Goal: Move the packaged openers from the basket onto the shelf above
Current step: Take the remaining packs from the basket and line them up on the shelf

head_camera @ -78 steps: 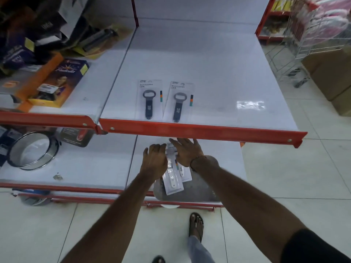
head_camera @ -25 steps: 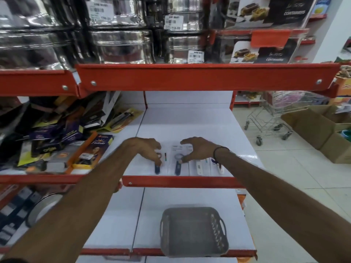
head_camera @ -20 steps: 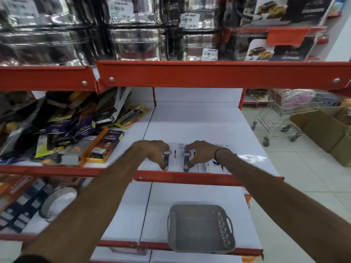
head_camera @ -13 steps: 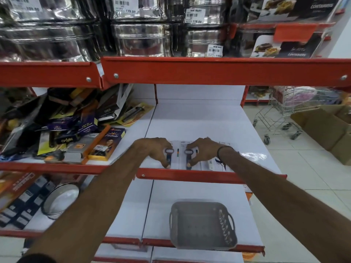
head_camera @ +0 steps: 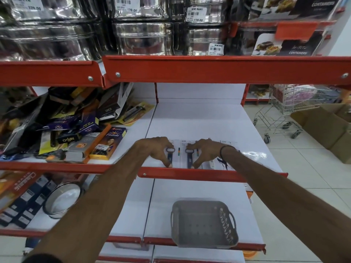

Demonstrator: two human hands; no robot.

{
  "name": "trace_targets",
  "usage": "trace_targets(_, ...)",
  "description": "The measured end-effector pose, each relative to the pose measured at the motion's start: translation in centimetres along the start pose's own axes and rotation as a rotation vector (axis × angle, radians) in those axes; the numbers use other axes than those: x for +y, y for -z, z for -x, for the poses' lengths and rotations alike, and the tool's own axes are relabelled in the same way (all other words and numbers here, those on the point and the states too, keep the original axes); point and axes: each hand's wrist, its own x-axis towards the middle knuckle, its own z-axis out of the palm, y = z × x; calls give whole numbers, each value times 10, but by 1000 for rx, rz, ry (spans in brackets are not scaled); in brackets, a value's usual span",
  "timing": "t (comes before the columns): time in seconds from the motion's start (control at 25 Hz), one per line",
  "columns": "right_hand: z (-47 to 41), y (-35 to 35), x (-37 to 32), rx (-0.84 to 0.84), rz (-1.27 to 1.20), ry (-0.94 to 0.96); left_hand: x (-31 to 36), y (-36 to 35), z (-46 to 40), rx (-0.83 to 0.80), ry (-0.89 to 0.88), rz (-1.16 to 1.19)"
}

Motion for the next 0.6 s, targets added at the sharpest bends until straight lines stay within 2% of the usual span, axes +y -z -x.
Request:
trace_targets(0.28, -7, -2, 1, 18, 52, 8, 7, 6, -2, -67, 41, -58)
trace_targets(0.4, 4, 7, 11, 38, -15, -20, 16, 11, -6, -45, 63, -19)
trace_targets(0.48, 15, 16, 29, 42, -37, -64, 27, 12, -9, 19, 3, 35)
trace_targets(0.6, 29, 18, 56, 1, -1, -134, 47, 7, -13, 22, -76, 48)
